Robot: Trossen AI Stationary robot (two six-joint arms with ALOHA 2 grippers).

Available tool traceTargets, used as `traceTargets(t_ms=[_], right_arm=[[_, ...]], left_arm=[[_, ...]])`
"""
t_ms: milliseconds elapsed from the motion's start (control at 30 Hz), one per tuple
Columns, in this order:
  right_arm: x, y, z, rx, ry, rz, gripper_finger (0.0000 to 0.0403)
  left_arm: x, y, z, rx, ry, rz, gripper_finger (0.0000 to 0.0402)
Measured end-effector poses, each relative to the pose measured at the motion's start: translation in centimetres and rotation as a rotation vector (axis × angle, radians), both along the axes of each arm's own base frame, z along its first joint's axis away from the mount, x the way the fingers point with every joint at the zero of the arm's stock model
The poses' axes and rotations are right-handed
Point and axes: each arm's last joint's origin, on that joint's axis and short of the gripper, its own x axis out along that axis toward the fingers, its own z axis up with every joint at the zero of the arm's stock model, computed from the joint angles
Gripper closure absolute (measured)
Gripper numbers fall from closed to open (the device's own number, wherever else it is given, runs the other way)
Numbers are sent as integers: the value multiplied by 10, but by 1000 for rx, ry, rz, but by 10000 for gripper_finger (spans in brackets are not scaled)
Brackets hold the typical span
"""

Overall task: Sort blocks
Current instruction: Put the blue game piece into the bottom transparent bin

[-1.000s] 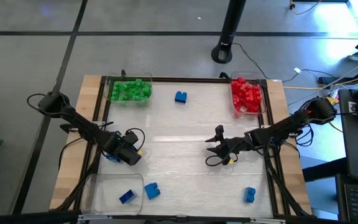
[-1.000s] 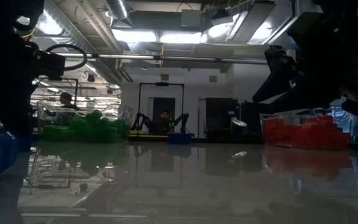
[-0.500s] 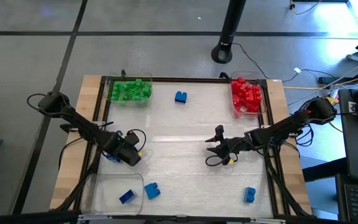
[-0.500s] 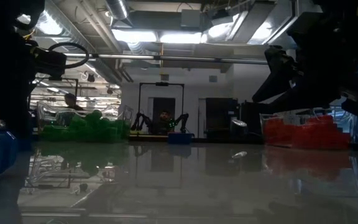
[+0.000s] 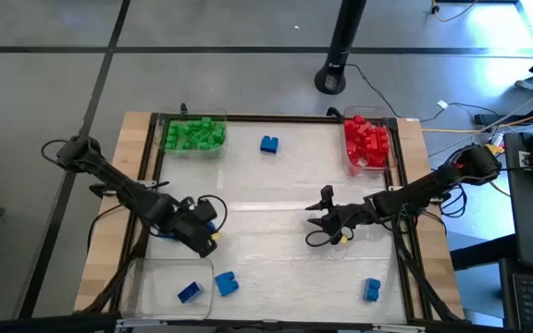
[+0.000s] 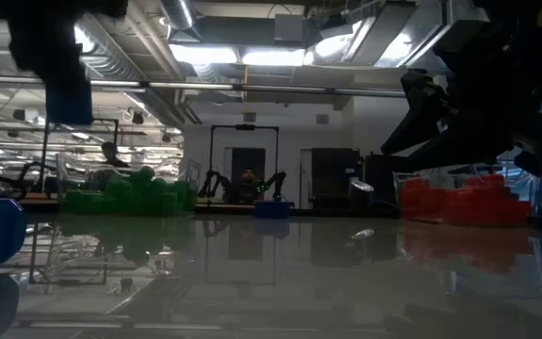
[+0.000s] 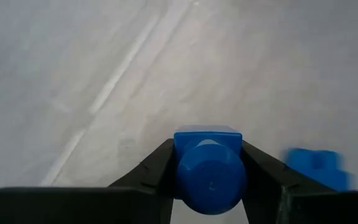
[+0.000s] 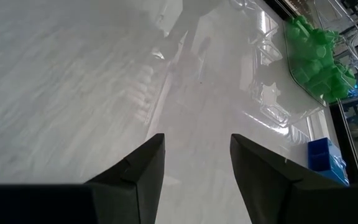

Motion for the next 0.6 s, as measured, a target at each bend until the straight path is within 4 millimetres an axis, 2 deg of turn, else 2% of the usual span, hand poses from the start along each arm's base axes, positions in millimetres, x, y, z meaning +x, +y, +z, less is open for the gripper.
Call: traceTargets(t_ms=[167,300,433,600], right_arm=[[0,0,0,0,4,-1,219],[0,0,0,1,4,-1,219],[0,0,0,3,3,-3,219],[0,0,0,3,3,-3,219]], left_arm=[[-1,-22,39,-60,-92,-62,275],[-12,-44,56,-146,-141,-82,274],[-28,-63,56,-216,-138,-85,274],[-43,-83,41,-224,-87,-97,274]])
